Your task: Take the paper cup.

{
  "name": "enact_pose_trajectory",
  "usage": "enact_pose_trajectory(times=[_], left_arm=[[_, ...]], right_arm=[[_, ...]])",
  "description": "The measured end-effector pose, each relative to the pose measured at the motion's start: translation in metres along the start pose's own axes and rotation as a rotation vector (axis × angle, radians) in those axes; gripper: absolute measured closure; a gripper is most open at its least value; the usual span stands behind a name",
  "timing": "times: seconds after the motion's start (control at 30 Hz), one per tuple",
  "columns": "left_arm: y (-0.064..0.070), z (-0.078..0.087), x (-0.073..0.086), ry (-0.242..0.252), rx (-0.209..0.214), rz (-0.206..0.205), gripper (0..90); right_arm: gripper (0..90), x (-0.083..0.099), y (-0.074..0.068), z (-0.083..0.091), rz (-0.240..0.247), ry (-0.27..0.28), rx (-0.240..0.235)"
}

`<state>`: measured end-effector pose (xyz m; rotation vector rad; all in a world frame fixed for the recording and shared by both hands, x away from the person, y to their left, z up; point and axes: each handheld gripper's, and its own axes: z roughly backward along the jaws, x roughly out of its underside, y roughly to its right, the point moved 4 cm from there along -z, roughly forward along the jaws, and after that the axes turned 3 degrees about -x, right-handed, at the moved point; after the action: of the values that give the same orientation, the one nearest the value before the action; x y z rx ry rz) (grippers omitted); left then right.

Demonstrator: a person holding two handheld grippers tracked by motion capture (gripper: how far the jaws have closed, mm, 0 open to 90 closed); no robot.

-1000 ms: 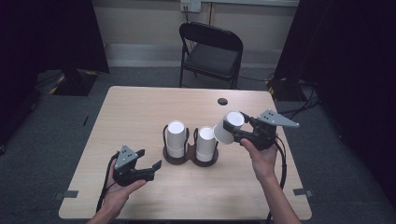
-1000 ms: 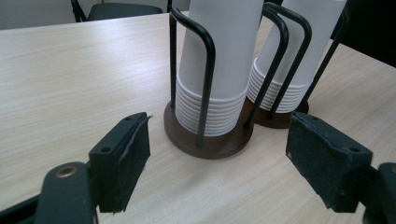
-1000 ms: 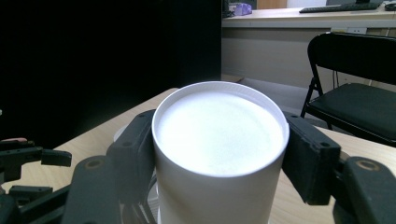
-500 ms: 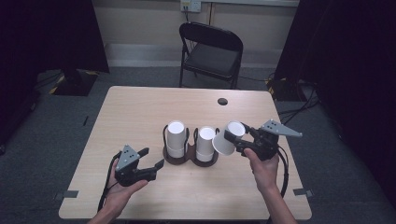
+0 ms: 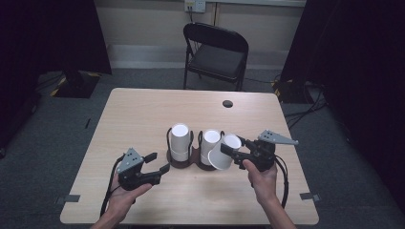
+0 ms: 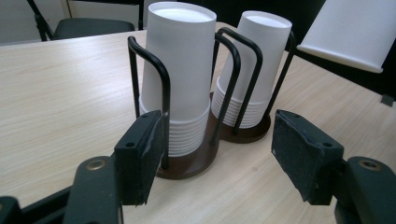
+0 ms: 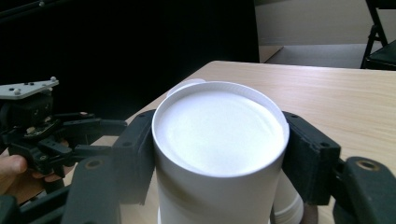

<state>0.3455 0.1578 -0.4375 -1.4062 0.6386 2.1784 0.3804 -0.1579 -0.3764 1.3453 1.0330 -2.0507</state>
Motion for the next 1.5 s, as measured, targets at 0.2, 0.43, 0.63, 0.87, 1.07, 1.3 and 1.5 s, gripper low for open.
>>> enact_pose_trajectory(times=[0.2, 0.43, 0.63, 0.87, 1.07, 1.3, 1.5], left_arm=[[0.009, -0.002, -0.007, 0.024, 0.032, -0.044, 33.5], [0.026, -0.005, -0.019, 0.034, 0.058, -0.076, 36.1], [0.032, -0.01, -0.026, 0.076, 0.053, -0.101, 38.9], [0.048, -0.021, -0.032, 0.131, 0.094, -0.165, 45.3], [0.062, -0.028, -0.031, 0.222, 0.143, -0.158, 52.1], [0.072, -0.03, -0.029, 0.275, 0.156, -0.204, 55.2], [0.076, -0.031, -0.029, 0.309, 0.161, -0.215, 63.0]], right_arm=[[33.8, 0.001, -0.006, 0.0, -0.071, 0.019, -0.088], [33.8, 0.003, -0.01, -0.003, -0.194, 0.036, -0.181], [34.0, 0.0, -0.011, -0.001, -0.285, 0.064, -0.22], [34.0, -0.002, -0.013, 0.001, -0.343, 0.088, -0.271], [34.0, -0.001, -0.02, -0.001, -0.416, 0.094, -0.331], [34.0, 0.003, -0.027, -0.009, -0.447, 0.071, -0.359], [34.0, 0.009, -0.033, -0.018, -0.474, 0.049, -0.381]])
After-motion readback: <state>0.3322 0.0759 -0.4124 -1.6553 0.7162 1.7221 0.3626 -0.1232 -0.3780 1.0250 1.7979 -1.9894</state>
